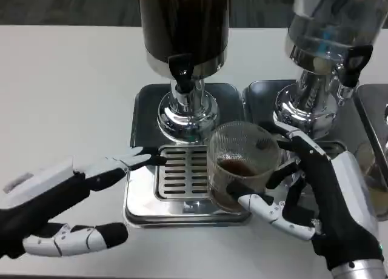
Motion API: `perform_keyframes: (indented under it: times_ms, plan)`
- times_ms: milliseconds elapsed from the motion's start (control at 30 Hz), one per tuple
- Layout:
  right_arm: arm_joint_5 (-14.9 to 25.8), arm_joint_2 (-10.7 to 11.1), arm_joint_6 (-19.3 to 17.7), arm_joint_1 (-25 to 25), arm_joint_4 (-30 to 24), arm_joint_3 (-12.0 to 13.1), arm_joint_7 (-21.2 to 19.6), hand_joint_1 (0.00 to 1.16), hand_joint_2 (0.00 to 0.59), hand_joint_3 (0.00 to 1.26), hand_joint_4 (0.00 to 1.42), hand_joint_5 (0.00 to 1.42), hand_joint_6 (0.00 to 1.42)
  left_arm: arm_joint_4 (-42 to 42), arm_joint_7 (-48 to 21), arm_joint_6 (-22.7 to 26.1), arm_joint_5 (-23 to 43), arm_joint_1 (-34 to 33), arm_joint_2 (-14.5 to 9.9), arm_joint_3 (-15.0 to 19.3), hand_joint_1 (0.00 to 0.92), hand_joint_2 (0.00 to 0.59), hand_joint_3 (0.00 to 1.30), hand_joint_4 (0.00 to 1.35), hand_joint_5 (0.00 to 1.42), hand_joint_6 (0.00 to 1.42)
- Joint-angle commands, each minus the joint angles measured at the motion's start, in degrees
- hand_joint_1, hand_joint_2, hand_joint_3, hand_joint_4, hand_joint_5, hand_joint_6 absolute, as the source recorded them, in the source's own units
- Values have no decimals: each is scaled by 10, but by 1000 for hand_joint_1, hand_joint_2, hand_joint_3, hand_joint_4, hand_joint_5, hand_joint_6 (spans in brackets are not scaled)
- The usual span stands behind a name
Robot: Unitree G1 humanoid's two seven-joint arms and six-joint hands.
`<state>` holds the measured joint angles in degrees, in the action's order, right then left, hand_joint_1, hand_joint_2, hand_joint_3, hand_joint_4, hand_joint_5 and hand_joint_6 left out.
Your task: Grasp the cup under the faucet to collect the drink, then remove the cup.
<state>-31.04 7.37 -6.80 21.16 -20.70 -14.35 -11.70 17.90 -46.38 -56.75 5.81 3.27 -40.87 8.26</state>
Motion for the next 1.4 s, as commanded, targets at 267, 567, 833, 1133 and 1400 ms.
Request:
perform_keyframes:
  times_ms: [267, 567, 833, 1133, 1400]
  plan:
    - [1, 0, -33, 10, -31, 5, -5, 725, 333, 511, 594, 780, 1112, -13, 78, -80, -77, 57, -37, 26, 0, 175, 48, 0, 0, 14]
    - [-5, 11, -46, 36, -50, 5, -1, 719, 342, 512, 602, 783, 1130, -26, 105, -94, -76, 82, -51, 17, 0, 164, 47, 0, 0, 11]
    - [-1, 17, -51, 55, -65, 8, 4, 717, 343, 516, 609, 787, 1134, -36, 112, -103, -76, 92, -54, 11, 0, 166, 50, 0, 0, 9]
    - [9, 22, -54, 70, -71, 15, 14, 714, 347, 525, 611, 797, 1134, -81, 144, -127, -125, 124, -47, 48, 0, 147, 23, 0, 0, 0]
    - [5, 21, -59, 73, -82, 22, 16, 702, 352, 535, 627, 807, 1144, -98, 168, -127, -148, 137, -51, 65, 0, 122, 17, 0, 0, 0]
